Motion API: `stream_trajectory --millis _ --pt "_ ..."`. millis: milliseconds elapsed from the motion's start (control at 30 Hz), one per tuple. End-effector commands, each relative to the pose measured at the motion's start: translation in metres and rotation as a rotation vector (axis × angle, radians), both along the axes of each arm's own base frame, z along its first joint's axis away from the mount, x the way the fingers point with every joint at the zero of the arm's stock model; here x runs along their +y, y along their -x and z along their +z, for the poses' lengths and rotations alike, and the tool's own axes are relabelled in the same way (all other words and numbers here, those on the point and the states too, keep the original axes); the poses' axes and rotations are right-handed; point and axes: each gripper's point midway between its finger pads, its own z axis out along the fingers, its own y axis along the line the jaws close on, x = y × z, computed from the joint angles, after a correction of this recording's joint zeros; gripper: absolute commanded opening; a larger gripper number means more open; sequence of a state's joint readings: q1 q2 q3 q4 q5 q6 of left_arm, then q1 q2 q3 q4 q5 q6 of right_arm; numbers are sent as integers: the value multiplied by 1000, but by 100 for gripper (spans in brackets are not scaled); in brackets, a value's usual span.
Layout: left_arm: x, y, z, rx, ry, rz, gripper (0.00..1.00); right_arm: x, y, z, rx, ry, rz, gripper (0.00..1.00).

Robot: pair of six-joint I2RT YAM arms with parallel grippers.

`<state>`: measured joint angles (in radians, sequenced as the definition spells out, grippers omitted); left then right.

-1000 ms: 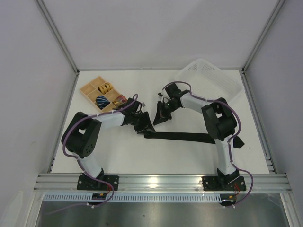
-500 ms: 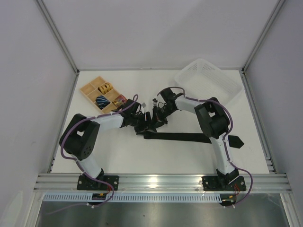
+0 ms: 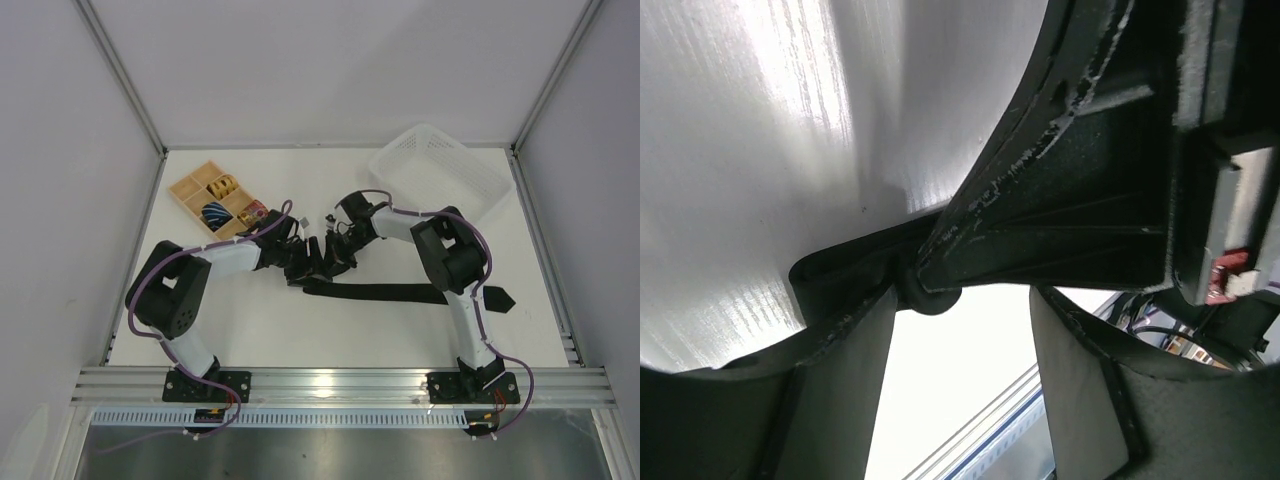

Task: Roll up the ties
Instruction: Roll the tie

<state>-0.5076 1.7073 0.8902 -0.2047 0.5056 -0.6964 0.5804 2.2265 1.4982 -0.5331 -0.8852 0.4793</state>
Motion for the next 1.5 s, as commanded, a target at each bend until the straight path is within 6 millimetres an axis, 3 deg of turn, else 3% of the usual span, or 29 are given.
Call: stream_trajectory --millis 0,100,233,533,1033,1133,1333,1467 --pt "11 8 -17 -9 -74 -19 64 14 -6 44 -51 -119 -1 0" --pt "11 8 -17 -17 -73 -22 64 23 -11 62 -60 -171 20 0" --pt "11 8 -17 -19 -79 -27 65 23 -7 58 -42 -170 45 0" --pt "12 8 -20 -12 -82 -25 66 18 20 23 37 -120 113 0" --pt "10 7 -17 -14 -77 -31 67 -19 21 -18 3 4 62 0" --pt "7 8 -9 -22 -56 -43 72 -22 20 -26 -3 27 61 0" --pt "2 -2 31 -89 3 -62 77 -30 23 -38 -16 65 71 0" --pt "16 -12 41 -90 6 -36 77 -30 24 -39 -31 73 69 0"
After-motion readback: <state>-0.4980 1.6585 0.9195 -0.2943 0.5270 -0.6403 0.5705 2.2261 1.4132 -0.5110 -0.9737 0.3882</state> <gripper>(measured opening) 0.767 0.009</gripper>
